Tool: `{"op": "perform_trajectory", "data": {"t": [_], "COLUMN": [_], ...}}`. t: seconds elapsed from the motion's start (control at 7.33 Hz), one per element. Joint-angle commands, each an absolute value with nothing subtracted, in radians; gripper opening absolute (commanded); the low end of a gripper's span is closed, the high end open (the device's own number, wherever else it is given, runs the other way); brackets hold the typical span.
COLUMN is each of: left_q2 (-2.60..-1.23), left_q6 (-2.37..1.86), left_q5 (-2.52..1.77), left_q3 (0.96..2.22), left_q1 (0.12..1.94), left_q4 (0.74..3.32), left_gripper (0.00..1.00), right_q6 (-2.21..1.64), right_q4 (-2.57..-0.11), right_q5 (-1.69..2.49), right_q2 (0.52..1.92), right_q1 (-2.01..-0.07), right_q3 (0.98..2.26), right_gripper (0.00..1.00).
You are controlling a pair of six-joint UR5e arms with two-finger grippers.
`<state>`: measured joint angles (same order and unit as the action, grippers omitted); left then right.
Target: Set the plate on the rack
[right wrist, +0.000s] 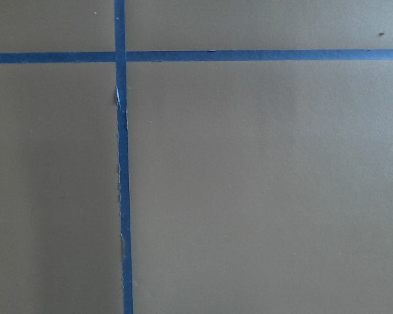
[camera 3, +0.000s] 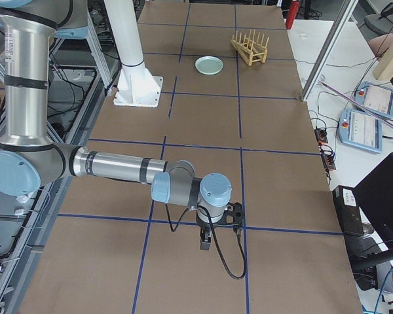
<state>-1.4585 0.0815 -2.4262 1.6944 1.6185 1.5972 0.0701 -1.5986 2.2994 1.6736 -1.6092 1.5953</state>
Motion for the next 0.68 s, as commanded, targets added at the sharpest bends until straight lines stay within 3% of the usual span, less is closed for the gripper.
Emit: {"op": "perform_trajectory", "data": {"t": [0.0,0.27,0.55], "left_q2": [-1.454,-1.483,-1.630], "left_q6": [0.019,-0.375,-0.778], "left_q5": [-2.579,-2.591,-2.491], "left_q3": [1.687,1.753,1.776], "left_q1": [1.577,1.411,1.225], "left_q4": [1.634,1.857,1.885], "left_gripper": [1.00,1.00,1.00], "right_q6": [0.069,0.069,0.069], "right_q4": [-1.598,-1.600,-1.598], "right_q5": [2.299,2.299,2.299], "right_q2": [1.674,1.674,1.674], "right_q1": [-1.609,-1.609,-1.609], "right_q3": [1.595,1.595,1.595], "right_gripper": [1.00,1.00,1.00]}}
